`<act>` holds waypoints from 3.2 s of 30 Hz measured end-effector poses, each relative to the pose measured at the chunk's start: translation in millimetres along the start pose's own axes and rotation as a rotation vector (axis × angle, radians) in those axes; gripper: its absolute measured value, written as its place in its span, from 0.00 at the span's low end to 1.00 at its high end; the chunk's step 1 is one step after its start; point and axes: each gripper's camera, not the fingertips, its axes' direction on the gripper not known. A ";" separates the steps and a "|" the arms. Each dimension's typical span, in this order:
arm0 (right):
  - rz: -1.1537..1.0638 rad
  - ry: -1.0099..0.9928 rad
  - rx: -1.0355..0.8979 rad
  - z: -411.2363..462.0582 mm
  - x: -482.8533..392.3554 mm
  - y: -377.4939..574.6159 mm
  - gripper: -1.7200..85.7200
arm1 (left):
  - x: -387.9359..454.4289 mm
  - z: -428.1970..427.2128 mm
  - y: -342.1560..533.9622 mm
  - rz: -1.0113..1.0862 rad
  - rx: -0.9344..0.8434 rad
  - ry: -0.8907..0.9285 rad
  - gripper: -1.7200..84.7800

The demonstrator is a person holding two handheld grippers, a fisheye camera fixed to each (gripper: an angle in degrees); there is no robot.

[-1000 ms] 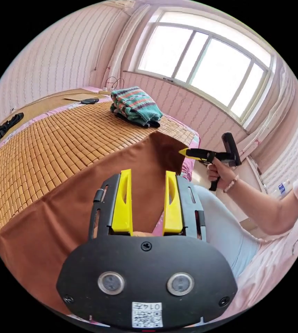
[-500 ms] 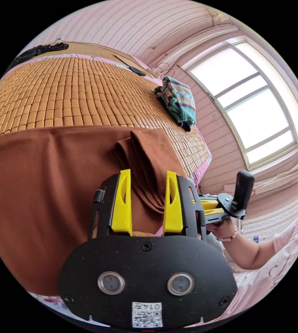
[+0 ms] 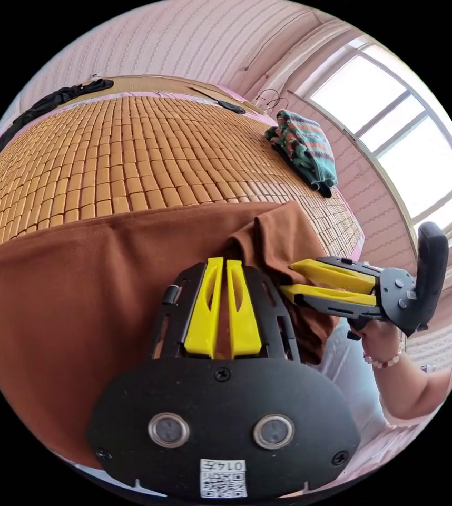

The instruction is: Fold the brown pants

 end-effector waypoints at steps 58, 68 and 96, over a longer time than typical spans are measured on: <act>-0.315 -0.660 0.335 -154.3 -93.9 -71.6 0.05 | -18.4 -219.2 64.4 0.181 0.296 -0.087 0.06; -0.632 -0.969 0.149 -92.2 -348.5 -221.7 0.10 | -199.6 -431.0 214.3 -0.215 0.267 -0.801 0.09; 0.001 -0.571 -0.083 -92.4 -150.5 -174.9 0.04 | -31.3 -250.2 297.5 0.002 0.158 -0.214 0.02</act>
